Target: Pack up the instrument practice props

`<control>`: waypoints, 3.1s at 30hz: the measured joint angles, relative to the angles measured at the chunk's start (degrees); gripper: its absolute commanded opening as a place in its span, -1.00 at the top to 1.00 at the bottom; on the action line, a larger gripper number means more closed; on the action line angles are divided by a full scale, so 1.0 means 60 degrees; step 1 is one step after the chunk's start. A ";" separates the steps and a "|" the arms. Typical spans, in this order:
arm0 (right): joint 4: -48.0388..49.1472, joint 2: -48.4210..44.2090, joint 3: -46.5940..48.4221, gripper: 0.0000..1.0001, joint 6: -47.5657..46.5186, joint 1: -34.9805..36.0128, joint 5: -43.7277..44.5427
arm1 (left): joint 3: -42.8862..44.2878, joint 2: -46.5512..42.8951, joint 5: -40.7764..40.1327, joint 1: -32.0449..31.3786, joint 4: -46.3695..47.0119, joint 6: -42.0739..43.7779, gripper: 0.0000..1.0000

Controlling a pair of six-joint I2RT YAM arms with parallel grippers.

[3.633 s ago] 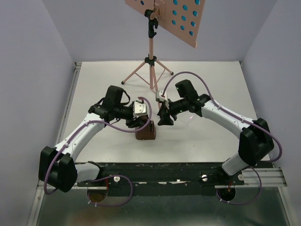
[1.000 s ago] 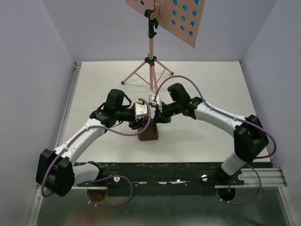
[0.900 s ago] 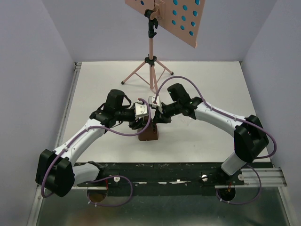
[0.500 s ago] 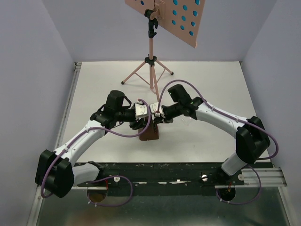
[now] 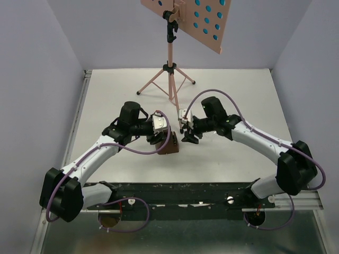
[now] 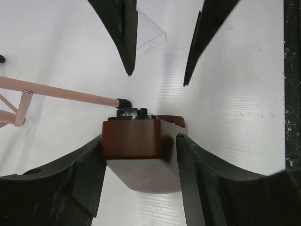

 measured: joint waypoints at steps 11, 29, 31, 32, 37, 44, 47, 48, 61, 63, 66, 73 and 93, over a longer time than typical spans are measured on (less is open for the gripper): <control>-0.0514 -0.1180 -0.0146 -0.94 0.4601 -0.0616 0.3279 | -0.0098 -0.0011 -0.0492 0.0011 0.0783 -0.0262 -0.98; -0.3504 0.2310 0.1949 -0.82 1.0156 -0.3901 0.6550 | 0.0197 -0.1752 -0.1399 -0.0124 0.0419 -0.1800 -0.98; -0.3577 0.2718 0.2240 -0.80 1.0287 -0.4058 0.6550 | 0.0266 -0.1945 -0.1530 -0.0131 0.0248 -0.1880 -0.98; -0.3606 0.2907 0.2401 -0.79 1.0346 -0.4142 0.6553 | 0.0306 -0.2018 -0.1596 -0.0138 0.0124 -0.1909 -0.98; -0.3690 0.3694 0.3136 -0.71 1.0590 -0.4350 0.6553 | 0.0339 -0.2149 -0.1836 -0.0175 -0.0222 -0.2044 -0.98; -0.3916 0.4401 0.3745 -0.56 1.0863 -0.4328 0.6765 | 0.0339 -0.2189 -0.2135 -0.0175 -0.0616 -0.2120 -0.98; -0.4102 0.4517 0.3829 -0.53 1.0969 -0.4262 0.6889 | 0.0342 -0.2189 -0.2233 -0.0175 -0.0678 -0.2124 -0.98; -0.4189 0.4557 0.3883 -0.52 1.0994 -0.4229 0.6918 | 0.0342 -0.2189 -0.2259 -0.0175 -0.0688 -0.2124 -0.98; -0.4411 0.5002 0.4572 -0.55 1.0218 -0.3898 0.6961 | 0.0375 -0.2273 -0.2575 -0.0175 -0.0852 -0.2189 -0.98; -0.4404 0.5002 0.4594 -0.55 0.9894 -0.3876 0.6867 | 0.0375 -0.2353 -0.2648 -0.0175 -0.0871 -0.2178 -0.98; -0.4360 0.5002 0.4623 -0.55 0.9304 -0.3854 0.6706 | 0.0375 -0.2473 -0.2714 -0.0175 -0.0867 -0.2131 -0.98; -0.4284 0.4998 0.4936 -0.71 0.6444 -0.3450 0.5034 | 0.0375 -0.2769 -0.2958 -0.0171 -0.0714 -0.1891 -0.98; -0.5541 0.4477 0.4065 -0.65 -0.1042 -0.1603 0.4630 | -0.0226 -0.4047 -0.2969 -0.0087 -0.0084 -0.1974 -0.98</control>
